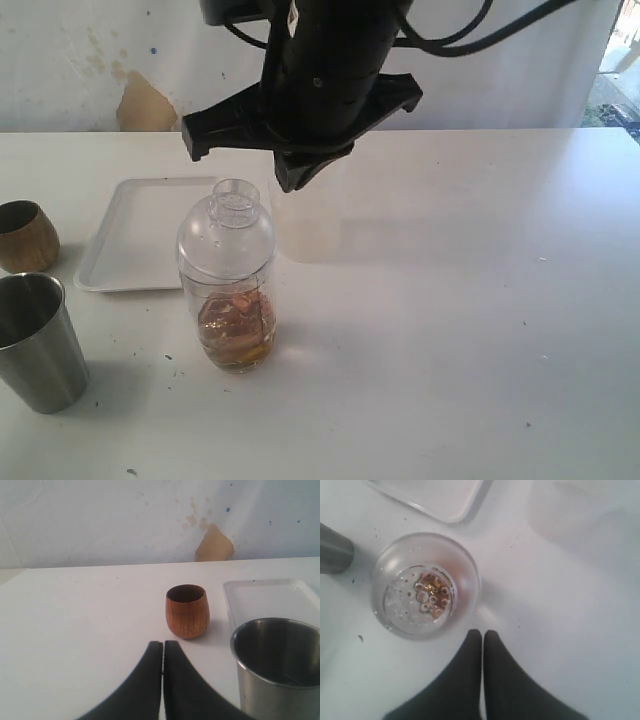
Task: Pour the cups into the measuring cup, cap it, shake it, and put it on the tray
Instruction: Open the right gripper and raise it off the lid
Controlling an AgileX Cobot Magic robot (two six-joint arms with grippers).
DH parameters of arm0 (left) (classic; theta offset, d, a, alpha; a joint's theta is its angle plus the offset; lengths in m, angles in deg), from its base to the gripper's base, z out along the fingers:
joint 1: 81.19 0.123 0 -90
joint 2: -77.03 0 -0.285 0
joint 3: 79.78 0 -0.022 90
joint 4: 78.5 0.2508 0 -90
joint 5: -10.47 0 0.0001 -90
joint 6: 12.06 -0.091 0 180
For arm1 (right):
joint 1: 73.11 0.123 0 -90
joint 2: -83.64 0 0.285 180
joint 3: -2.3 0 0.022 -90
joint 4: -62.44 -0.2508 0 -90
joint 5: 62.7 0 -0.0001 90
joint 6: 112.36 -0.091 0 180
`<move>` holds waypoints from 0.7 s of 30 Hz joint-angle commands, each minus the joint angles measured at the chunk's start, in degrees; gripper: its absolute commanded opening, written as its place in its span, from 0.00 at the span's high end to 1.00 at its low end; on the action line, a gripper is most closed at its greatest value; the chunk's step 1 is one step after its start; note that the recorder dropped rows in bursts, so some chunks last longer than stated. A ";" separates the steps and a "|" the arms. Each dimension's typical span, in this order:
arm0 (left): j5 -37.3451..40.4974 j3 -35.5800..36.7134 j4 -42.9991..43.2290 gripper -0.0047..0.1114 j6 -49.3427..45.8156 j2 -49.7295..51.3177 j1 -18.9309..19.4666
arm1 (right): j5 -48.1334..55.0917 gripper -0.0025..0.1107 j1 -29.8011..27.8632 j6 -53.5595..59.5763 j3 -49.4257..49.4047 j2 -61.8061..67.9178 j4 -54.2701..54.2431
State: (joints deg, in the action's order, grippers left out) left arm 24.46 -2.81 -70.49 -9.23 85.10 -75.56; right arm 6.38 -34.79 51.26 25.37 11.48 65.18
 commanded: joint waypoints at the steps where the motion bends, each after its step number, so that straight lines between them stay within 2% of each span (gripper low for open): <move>1: -0.25 0.25 -0.24 0.95 -0.09 -0.28 -0.02 | -1.58 0.98 0.01 -0.86 -2.05 -0.51 0.84; 8: -0.25 0.25 -0.24 0.95 -0.09 -0.28 -0.02 | -7.77 0.98 0.01 -1.91 -2.70 -0.39 -2.08; 21: -0.25 0.25 -0.24 0.95 -0.09 -0.28 -0.02 | -9.08 0.98 0.01 -1.91 -2.69 2.96 -4.69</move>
State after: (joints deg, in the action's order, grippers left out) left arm 24.46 -2.81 -70.49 -9.23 85.10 -75.56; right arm -1.16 -34.79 49.67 22.98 14.73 61.97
